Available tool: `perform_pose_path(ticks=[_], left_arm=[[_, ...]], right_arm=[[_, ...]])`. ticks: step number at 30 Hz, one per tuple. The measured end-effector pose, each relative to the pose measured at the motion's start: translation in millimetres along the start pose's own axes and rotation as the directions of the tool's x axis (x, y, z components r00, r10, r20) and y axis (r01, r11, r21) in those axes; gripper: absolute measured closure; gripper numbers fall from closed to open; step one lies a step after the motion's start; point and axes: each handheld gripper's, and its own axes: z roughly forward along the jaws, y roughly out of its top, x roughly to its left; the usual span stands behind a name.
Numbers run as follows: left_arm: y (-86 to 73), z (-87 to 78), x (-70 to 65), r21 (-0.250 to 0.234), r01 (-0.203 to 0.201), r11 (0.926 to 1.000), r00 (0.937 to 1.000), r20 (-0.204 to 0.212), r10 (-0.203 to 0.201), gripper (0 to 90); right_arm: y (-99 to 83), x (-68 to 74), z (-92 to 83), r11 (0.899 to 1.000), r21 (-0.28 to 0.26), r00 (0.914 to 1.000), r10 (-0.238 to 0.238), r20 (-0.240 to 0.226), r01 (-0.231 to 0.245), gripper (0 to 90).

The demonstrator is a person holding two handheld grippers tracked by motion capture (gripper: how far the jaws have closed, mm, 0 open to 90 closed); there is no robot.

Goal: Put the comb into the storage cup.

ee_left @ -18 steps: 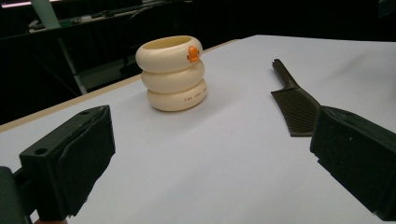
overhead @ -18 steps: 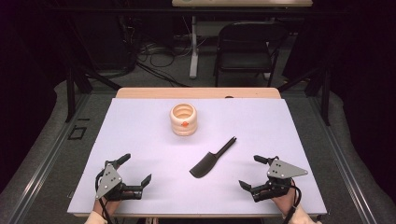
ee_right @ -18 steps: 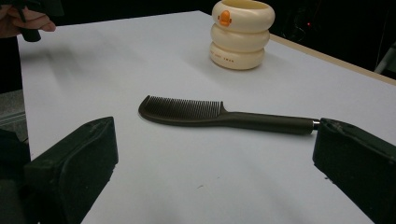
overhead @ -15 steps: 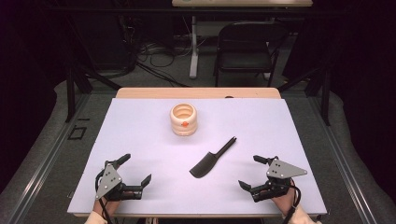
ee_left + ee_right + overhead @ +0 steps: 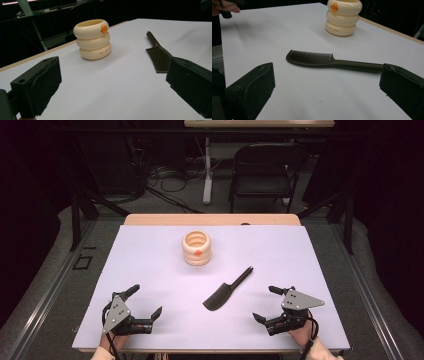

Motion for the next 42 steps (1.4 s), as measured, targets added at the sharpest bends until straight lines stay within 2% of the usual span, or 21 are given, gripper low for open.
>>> perform_pose_path(ticks=[19, 42], left_arm=[[0.0, 0.0, 0.1, 0.001, 0.001, 1.0000, 1.0000, -0.009, -0.001, 0.0], [-0.4, -2.1, 0.3, 0.002, 0.001, 1.0000, 0.9999, -0.010, -0.001, 0.0]], right_arm=[[9.1, -14.5, 17.5, 1.000, 0.016, 0.9997, 0.015, 0.017, -0.015, 0.0], [17.6, -30.5, 39.7, 0.999, 0.032, 0.9999, 0.010, 0.009, -0.010, 0.0]])
